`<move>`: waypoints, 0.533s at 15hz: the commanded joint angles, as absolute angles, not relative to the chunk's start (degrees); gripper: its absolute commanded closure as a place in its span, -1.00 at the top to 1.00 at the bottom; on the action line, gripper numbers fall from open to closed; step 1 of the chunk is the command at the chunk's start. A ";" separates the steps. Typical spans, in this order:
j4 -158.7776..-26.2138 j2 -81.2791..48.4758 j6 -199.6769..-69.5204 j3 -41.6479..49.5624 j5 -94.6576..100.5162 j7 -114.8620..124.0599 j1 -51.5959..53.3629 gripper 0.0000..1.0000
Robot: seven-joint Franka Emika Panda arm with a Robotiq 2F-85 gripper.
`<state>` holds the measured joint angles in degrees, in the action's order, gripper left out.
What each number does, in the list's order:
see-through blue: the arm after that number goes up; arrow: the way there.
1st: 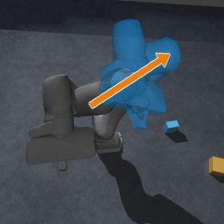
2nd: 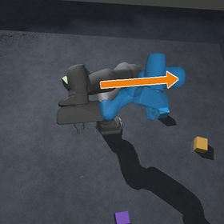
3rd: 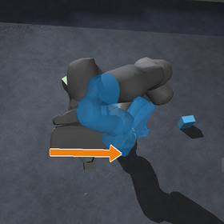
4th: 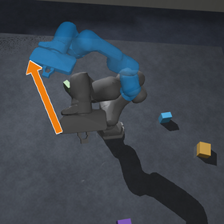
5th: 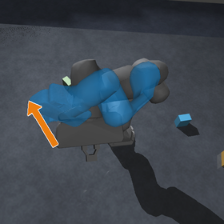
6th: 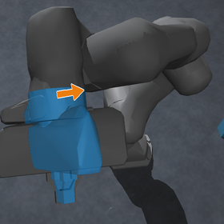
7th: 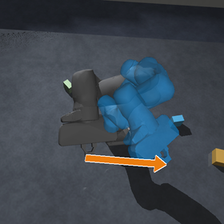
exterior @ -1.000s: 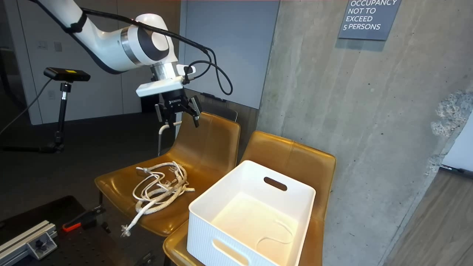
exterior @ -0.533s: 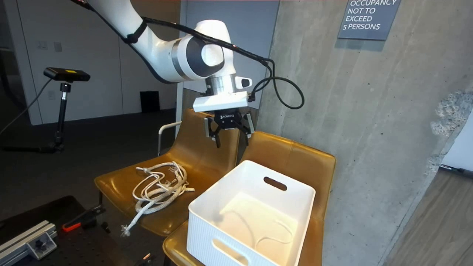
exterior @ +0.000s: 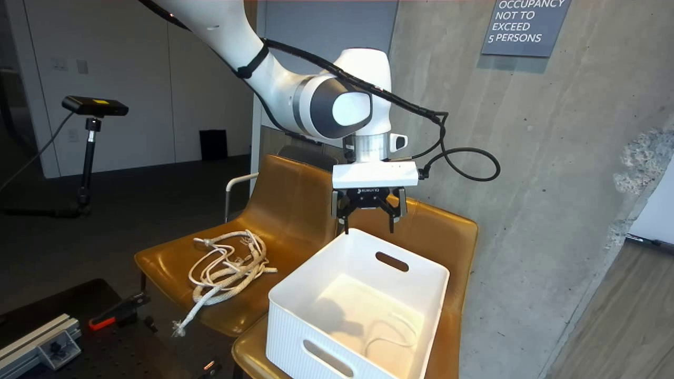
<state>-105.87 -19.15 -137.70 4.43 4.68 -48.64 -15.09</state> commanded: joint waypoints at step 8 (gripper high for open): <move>-99.05 -28.71 -135.99 3.03 0.01 -53.61 -17.56 1.00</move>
<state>-99.30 -28.26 -137.28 4.07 0.85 -55.41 -18.54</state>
